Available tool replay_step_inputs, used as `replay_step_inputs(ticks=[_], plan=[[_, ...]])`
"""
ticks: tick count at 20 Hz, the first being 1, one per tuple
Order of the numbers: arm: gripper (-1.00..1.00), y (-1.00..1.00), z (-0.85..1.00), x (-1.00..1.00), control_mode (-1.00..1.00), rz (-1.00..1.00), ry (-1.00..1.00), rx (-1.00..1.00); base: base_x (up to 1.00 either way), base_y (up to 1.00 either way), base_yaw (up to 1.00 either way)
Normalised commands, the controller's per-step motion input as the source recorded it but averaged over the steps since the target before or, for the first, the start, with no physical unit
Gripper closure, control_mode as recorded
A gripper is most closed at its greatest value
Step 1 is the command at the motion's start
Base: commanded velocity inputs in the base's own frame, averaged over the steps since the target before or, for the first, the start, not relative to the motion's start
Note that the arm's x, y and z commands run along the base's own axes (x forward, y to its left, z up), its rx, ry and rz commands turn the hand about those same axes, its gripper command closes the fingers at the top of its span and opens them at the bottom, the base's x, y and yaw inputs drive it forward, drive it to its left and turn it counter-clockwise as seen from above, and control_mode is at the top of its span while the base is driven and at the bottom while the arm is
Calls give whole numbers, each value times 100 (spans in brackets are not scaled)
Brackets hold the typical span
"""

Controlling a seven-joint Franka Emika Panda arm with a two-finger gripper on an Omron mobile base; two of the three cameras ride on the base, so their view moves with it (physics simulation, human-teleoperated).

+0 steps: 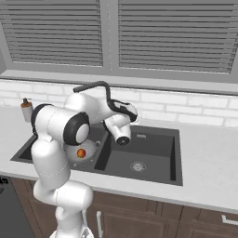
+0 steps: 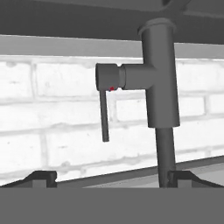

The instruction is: Put the colander in the sink, put the apple in the colander, and turn on the sink faucet and pour water over the colander.

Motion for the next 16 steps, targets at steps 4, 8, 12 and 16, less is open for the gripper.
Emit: replay_step_inputs(ticks=[4, 8, 12, 16], plan=[[-100, 0, 0, 35, -100, -5, -1, 0, 0, 0, 0], [-100, 0, -7, 39, -100, 0, 0, 0, 0, 0, 0], [-100, -1, -27, 43, -100, 0, 0, 0, 0, 0, 0], [-100, -12, -40, 39, -100, 0, 0, 0, 0, 0, 0]])
